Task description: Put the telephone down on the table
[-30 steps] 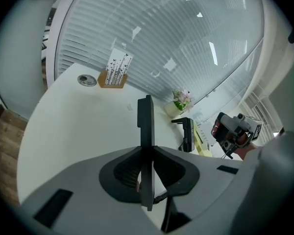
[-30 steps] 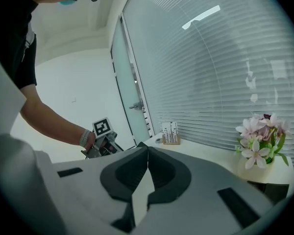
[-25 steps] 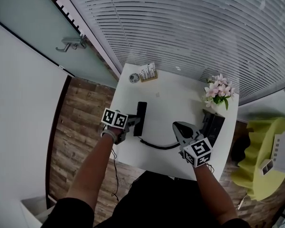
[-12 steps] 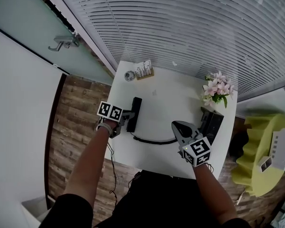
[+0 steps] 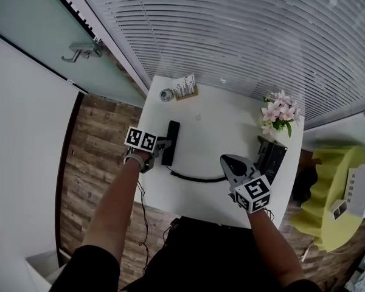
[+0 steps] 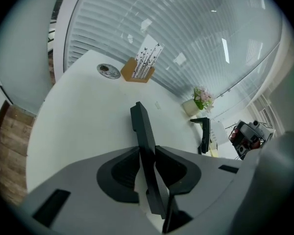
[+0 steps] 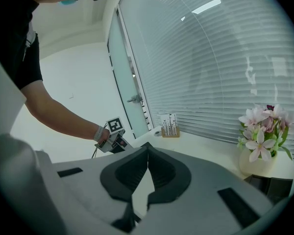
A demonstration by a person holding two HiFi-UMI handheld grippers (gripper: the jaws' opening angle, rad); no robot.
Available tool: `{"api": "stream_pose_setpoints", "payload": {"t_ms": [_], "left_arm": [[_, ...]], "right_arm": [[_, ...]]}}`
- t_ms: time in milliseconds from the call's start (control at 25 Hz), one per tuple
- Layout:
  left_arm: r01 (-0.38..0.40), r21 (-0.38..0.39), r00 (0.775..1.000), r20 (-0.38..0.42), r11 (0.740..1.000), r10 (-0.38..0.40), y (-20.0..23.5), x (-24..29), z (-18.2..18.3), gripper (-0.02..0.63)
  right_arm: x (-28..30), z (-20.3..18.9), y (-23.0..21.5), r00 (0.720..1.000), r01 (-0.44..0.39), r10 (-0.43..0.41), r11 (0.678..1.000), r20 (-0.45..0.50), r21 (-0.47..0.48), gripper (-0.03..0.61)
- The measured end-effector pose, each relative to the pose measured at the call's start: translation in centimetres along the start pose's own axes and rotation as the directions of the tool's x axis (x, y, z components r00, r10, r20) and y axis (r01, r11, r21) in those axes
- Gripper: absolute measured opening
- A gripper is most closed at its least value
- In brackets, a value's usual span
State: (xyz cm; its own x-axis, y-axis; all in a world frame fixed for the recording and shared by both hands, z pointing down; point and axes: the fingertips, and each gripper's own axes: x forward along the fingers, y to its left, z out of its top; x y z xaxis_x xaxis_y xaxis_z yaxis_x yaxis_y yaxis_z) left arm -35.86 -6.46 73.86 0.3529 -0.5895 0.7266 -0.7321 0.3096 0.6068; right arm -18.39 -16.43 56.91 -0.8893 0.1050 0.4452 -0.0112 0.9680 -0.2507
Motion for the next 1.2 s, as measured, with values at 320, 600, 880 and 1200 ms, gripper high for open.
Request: {"api": "stream_pose_setpoints", "payload": {"t_ms": [320,600,880,1200], "left_arm": [[-0.087,0.045,0.996,0.027,0.995,0.086,1.6,-0.5,-0.3,0.115],[-0.178,0.030,0.968,0.183,0.984,0.170,1.8,-3.4,0.7,0.130],[-0.200,0.105,0.903,0.405,0.974,0.142,-2.8,-8.5,2.0,0.130],[-0.223,0.369,0.838,0.546,0.902,-0.016,-17.2,-11.8,1.5,0.080]], "right_arm": [[-0.8,0.3,1.4,1.000,-0.007,0.007,1.000,0.002,-0.021,0.021],[-2.7,0.6,2.3,1.000,0.006,-0.005,0.999,0.021,-0.047,0.021],[-5.1,0.9,3.4,0.998,0.017,-0.013,0.998,0.066,-0.065,0.021],[-9.0,1.9,4.3,0.988,0.040,-0.030,0.997,0.149,-0.064,0.021]]}}
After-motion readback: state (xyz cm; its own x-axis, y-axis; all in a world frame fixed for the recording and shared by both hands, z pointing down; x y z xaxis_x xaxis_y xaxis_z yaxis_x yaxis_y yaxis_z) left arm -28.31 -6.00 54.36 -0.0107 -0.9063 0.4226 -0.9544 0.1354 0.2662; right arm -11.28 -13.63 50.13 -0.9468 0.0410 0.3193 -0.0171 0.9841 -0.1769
